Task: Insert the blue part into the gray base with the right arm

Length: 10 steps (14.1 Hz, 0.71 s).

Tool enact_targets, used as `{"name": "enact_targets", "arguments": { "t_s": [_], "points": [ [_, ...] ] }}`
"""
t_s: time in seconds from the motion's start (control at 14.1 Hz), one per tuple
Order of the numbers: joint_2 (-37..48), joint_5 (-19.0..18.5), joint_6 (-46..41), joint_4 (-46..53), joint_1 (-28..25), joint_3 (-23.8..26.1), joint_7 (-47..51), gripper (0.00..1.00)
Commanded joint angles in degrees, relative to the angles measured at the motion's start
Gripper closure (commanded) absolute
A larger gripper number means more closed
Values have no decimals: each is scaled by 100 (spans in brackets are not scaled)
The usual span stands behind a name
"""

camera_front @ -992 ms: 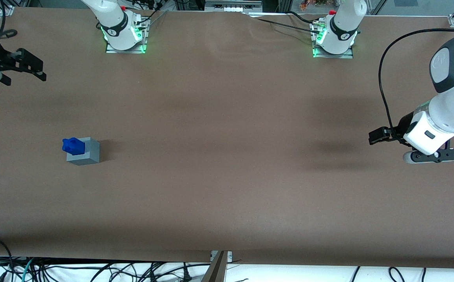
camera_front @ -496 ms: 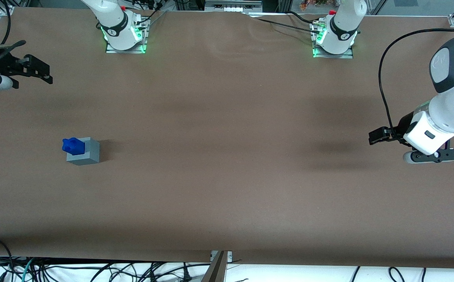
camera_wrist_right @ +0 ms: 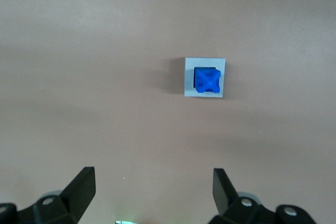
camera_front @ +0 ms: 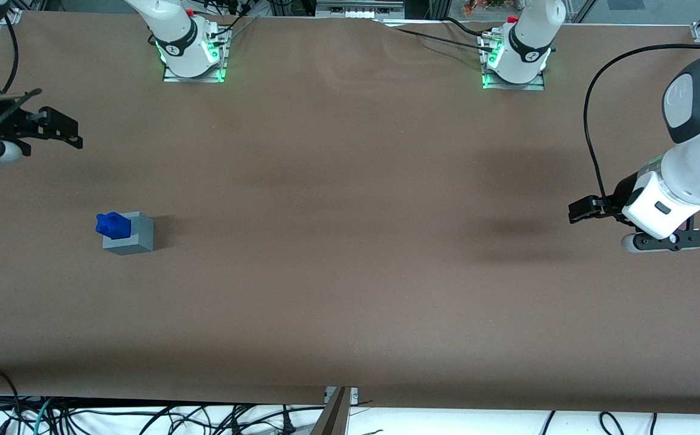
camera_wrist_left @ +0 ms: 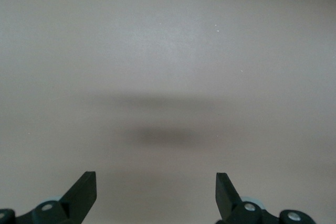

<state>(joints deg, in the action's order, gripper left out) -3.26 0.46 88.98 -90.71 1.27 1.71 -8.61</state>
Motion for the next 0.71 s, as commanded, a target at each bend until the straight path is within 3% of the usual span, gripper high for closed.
{"name": "enact_targets", "arguments": {
  "t_s": [0.0,0.64],
  "points": [
    [-105,25,-109,238,-4,22,52,1],
    [-87,-2,-127,282,-12,49,61,1]
  ]
}}
